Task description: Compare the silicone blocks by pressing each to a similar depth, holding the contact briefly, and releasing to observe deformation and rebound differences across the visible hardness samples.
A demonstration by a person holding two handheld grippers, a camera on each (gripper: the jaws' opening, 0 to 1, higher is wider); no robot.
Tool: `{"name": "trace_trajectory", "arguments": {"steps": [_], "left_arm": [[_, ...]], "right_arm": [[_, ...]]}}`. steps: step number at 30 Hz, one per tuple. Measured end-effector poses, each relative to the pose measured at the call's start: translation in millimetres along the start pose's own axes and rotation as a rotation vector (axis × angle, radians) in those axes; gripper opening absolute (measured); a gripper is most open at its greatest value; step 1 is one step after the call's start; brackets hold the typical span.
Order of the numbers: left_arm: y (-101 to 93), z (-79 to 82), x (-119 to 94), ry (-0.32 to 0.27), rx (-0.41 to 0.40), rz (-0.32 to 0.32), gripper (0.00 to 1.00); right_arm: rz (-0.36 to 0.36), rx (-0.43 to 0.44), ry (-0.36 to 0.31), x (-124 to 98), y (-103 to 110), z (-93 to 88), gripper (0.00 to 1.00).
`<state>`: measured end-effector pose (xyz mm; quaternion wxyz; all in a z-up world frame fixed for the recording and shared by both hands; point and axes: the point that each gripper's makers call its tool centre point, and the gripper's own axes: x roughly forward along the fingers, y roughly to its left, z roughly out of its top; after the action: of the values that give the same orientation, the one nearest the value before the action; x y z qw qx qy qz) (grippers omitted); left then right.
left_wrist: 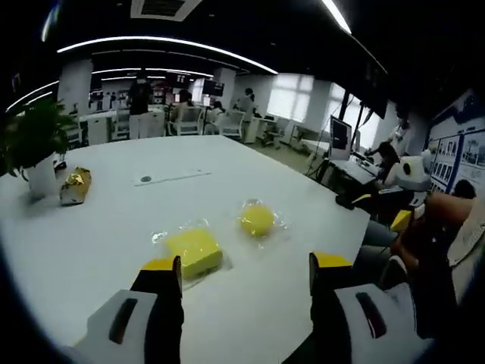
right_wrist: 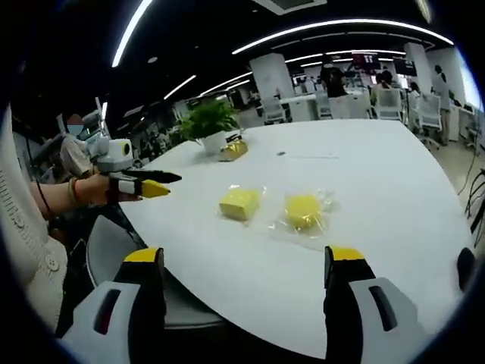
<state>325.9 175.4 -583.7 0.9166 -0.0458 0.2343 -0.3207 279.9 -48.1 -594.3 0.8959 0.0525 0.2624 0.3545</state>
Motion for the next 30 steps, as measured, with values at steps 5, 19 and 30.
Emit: {"name": "trace_trajectory", "arguments": {"steps": [5,19,30], "left_arm": [[-1.4,-12.5,-23,-0.036,-0.033,0.004,0.72],[-8.8,-24.0,-53,-0.109,-0.09,0.004,0.83],[-3.0,-26.4,-55,-0.089,-0.085,0.015,0.85]], "right_arm": [[-0.017,0.017,-0.013,-3,-2,-5.1,0.81],[-0.01,0.042,-0.047,-8,4,-2.1,0.81],[0.002,0.048,-0.042,-8,2,-3.8,0.83]]}}
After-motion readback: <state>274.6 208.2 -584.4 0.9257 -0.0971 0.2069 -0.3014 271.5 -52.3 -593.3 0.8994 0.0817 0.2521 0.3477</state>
